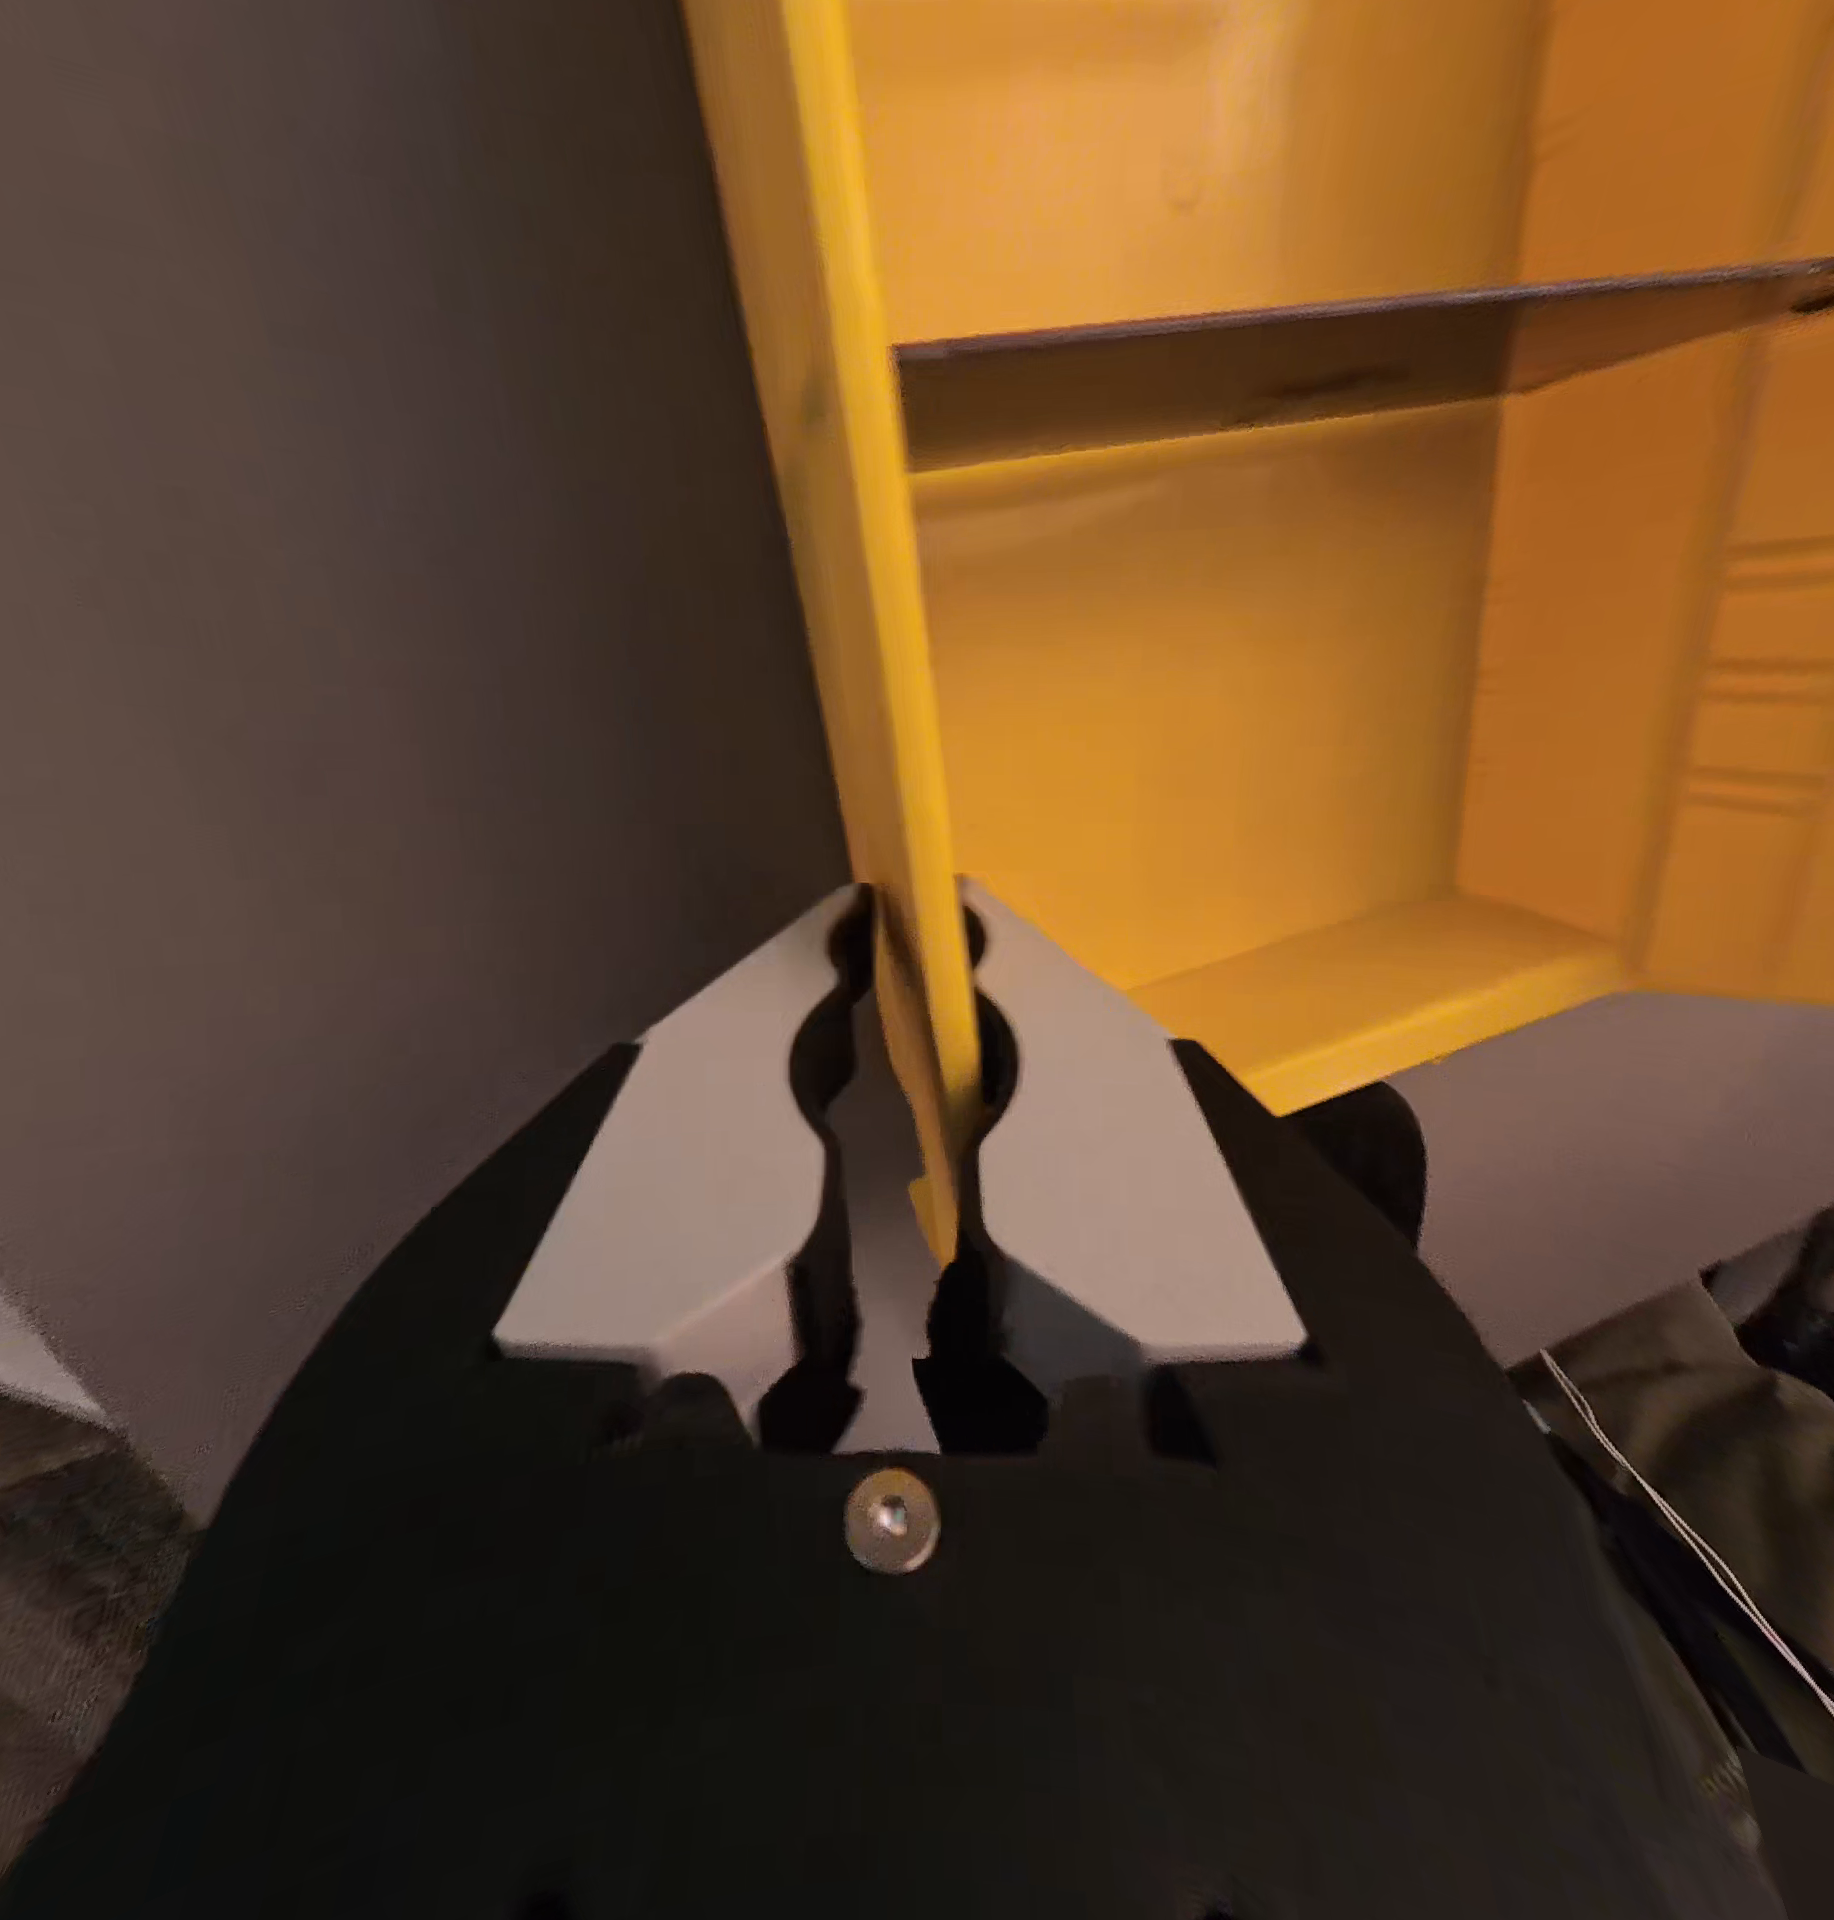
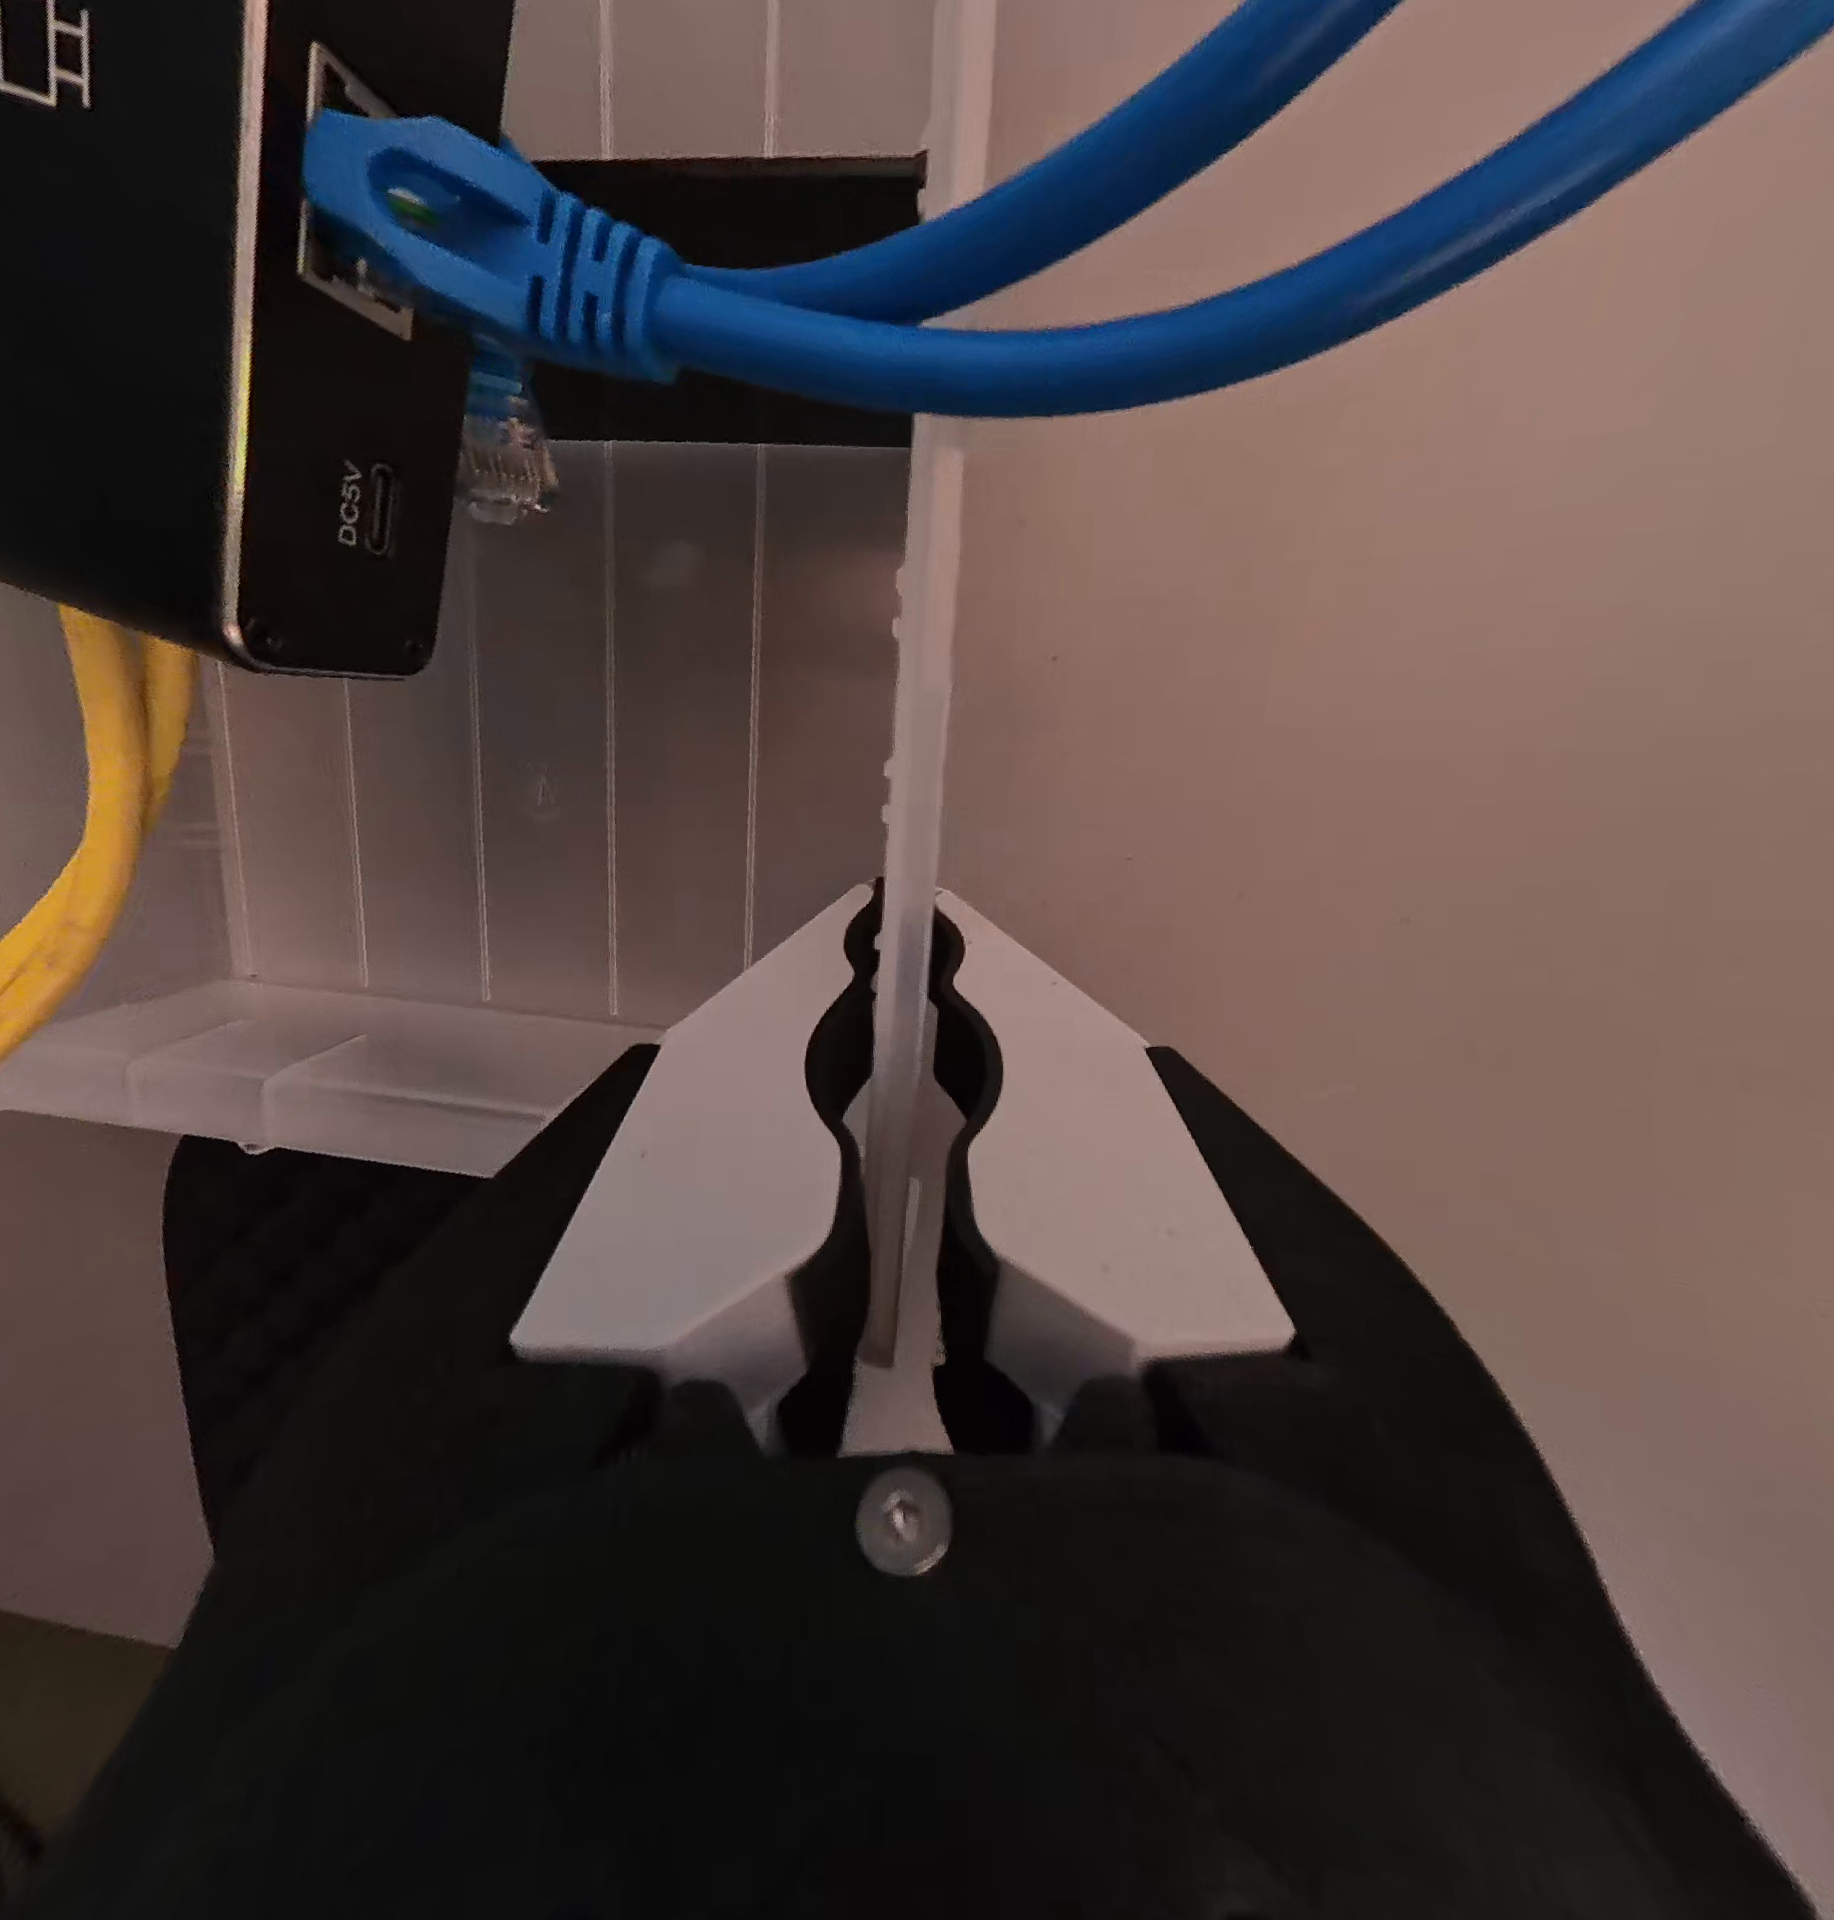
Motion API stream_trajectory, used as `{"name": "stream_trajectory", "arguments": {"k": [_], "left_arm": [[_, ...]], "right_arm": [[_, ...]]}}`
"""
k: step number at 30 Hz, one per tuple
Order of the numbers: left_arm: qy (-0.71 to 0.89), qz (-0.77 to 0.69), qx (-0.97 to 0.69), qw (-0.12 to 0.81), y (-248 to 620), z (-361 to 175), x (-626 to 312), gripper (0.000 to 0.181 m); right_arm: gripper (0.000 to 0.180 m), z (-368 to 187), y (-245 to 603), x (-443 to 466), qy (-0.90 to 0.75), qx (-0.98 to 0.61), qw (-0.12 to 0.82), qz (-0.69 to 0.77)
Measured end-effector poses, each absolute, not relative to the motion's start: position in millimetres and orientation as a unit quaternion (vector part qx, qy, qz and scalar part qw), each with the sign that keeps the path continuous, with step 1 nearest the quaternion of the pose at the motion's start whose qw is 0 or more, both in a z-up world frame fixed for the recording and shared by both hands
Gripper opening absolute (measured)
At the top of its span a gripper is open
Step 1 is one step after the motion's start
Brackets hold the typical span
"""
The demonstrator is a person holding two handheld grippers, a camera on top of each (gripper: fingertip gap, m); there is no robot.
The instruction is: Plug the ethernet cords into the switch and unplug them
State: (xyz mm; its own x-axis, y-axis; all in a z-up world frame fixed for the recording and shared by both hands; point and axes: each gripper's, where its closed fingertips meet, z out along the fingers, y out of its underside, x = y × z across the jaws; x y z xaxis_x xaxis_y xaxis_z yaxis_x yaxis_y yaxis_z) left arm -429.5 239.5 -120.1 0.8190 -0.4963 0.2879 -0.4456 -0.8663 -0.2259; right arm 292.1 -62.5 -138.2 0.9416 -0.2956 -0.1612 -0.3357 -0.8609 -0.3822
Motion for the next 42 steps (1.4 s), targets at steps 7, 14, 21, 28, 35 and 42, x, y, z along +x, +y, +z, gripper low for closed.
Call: {"name": "stream_trajectory", "arguments": {"k": [7, 14, 21, 28, 35, 42], "left_arm": [[0.288, -0.108, -0.949, 0.067, 241, -123, -432, 0.003], [0.315, -0.087, -0.944, 0.049, 237, -124, -407, 0.003], [0.392, -0.031, -0.919, 0.031, 223, -125, -343, 0.005], [0.454, -0.024, -0.890, 0.025, 199, -126, -291, 0.005], [0.471, -0.083, -0.877, 0.053, 201, -117, -278, 0.009], [0.437, -0.209, -0.844, 0.233, 224, -33, -278, 0.011]], "right_arm": [[0.004, -138, -66, 280, 0.157, -0.965, 0.202, 0.049], [0.004, -138, -64, 263, 0.141, -0.968, 0.201, 0.043], [0.005, -138, -56, 230, 0.121, -0.973, 0.194, 0.039], [0.005, -138, -46, 200, 0.106, -0.974, 0.192, 0.051], [0.015, -103, -31, 211, 0.117, -0.950, 0.285, 0.042], [0.044, 64, -9, 145, 0.010, -0.817, 0.565, -0.114]]}}
